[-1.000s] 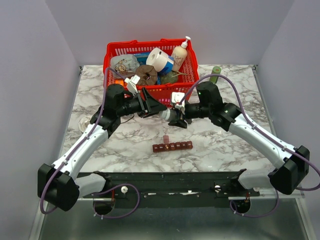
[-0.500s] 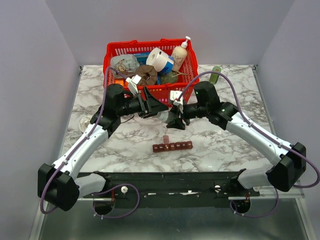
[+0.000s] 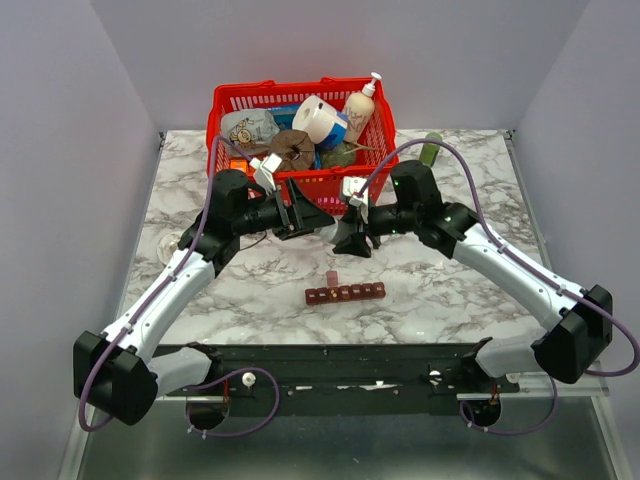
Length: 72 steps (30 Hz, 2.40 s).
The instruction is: Sort the pills into containers
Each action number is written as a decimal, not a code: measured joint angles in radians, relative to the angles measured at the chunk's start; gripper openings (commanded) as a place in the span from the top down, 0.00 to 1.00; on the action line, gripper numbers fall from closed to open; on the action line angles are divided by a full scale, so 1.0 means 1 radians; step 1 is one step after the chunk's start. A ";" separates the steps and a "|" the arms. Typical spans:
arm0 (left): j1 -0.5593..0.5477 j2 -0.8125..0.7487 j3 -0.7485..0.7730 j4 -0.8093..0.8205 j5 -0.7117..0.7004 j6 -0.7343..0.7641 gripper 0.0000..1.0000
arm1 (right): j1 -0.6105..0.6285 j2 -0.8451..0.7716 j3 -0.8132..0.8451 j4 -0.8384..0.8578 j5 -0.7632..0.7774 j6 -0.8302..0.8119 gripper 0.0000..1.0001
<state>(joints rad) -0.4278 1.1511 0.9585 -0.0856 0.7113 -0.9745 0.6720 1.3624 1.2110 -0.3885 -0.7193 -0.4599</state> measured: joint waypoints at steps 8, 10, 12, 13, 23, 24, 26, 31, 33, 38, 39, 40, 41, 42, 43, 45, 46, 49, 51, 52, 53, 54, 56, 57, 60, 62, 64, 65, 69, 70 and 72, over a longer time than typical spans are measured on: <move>0.000 -0.003 0.020 -0.052 -0.030 0.021 0.17 | -0.002 0.014 0.000 0.005 0.003 0.000 0.91; -0.002 -0.003 0.027 -0.056 -0.032 0.023 0.20 | -0.002 0.021 0.000 0.005 0.009 0.000 0.91; -0.004 -0.004 0.031 -0.055 -0.032 0.023 0.21 | -0.002 0.027 0.000 0.005 0.018 -0.001 0.91; -0.006 -0.004 0.031 -0.056 -0.032 0.024 0.21 | -0.002 0.030 0.000 0.005 0.022 -0.001 0.91; -0.014 -0.004 0.031 -0.074 -0.032 0.026 0.35 | -0.004 0.040 0.024 0.006 0.043 -0.001 0.91; -0.014 -0.004 0.031 -0.076 -0.032 0.027 0.38 | -0.004 0.040 0.026 0.006 0.043 -0.001 0.91; -0.014 -0.004 0.031 -0.077 -0.032 0.030 0.44 | -0.004 0.040 0.027 0.006 0.043 -0.001 0.91; -0.014 -0.004 0.031 -0.080 -0.034 0.039 0.58 | -0.006 0.040 0.027 0.006 0.037 0.000 0.91; -0.014 -0.004 0.031 -0.077 -0.033 0.042 0.61 | -0.007 0.040 0.027 0.006 0.033 0.005 0.91; -0.014 -0.004 0.031 -0.057 -0.004 0.063 0.62 | -0.024 0.041 0.027 0.006 -0.024 0.041 0.91; -0.013 -0.004 0.030 -0.047 0.007 0.074 0.62 | -0.032 0.043 0.027 0.007 -0.048 0.052 0.91; -0.013 -0.005 0.029 -0.037 0.019 0.086 0.61 | -0.040 0.047 0.027 0.009 -0.080 0.070 0.91; -0.012 -0.006 0.027 -0.028 0.030 0.098 0.61 | -0.055 0.056 0.028 0.013 -0.125 0.096 0.91; -0.012 -0.007 0.026 -0.021 0.037 0.106 0.61 | -0.065 0.064 0.029 0.017 -0.161 0.116 0.91; -0.012 -0.008 0.025 -0.014 0.046 0.119 0.60 | -0.077 0.074 0.030 0.024 -0.207 0.144 0.91; -0.011 -0.009 0.025 -0.004 0.061 0.143 0.59 | -0.102 0.102 0.032 0.045 -0.309 0.210 0.91; -0.011 -0.009 0.025 -0.001 0.066 0.151 0.57 | -0.111 0.114 0.032 0.057 -0.348 0.248 0.92; -0.011 -0.012 0.025 0.002 0.075 0.185 0.50 | -0.122 0.134 0.026 0.105 -0.423 0.348 0.91; -0.011 -0.016 0.029 -0.002 0.075 0.206 0.47 | -0.124 0.136 0.005 0.170 -0.455 0.439 0.91; -0.011 -0.018 0.033 -0.008 0.075 0.214 0.44 | -0.124 0.136 -0.010 0.209 -0.468 0.484 0.91; -0.011 -0.019 0.036 -0.013 0.074 0.224 0.43 | -0.124 0.136 -0.023 0.247 -0.481 0.526 0.91; -0.011 -0.020 0.037 -0.016 0.073 0.229 0.41 | -0.124 0.139 -0.035 0.288 -0.493 0.568 0.91; -0.013 -0.020 0.045 -0.021 0.066 0.236 0.36 | -0.122 0.148 -0.048 0.350 -0.518 0.632 0.91; -0.013 -0.020 0.048 -0.023 0.063 0.241 0.34 | -0.121 0.154 -0.050 0.375 -0.529 0.659 0.92; -0.020 -0.020 0.057 -0.035 0.048 0.259 0.22 | -0.119 0.163 -0.051 0.434 -0.542 0.705 0.91; -0.024 -0.020 0.061 -0.050 0.040 0.269 0.14 | -0.115 0.164 -0.051 0.459 -0.549 0.720 0.92; -0.026 -0.023 0.061 -0.064 0.032 0.276 0.07 | -0.115 0.164 -0.051 0.475 -0.551 0.724 0.92; -0.026 -0.026 0.061 -0.069 0.027 0.277 0.03 | -0.115 0.164 -0.051 0.478 -0.552 0.723 0.91; -0.025 -0.048 0.066 -0.082 0.013 0.274 0.01 | -0.114 0.163 -0.051 0.467 -0.550 0.696 0.91; -0.025 -0.054 0.070 -0.082 0.012 0.272 0.01 | -0.114 0.162 -0.051 0.455 -0.549 0.676 0.91; -0.017 -0.064 0.078 -0.081 0.011 0.260 0.01 | -0.115 0.157 -0.048 0.413 -0.535 0.629 0.91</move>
<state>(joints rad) -0.4446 1.0866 1.0367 -0.1669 0.7219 -0.7143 0.5571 1.5196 1.1625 0.0246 -1.2545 0.1692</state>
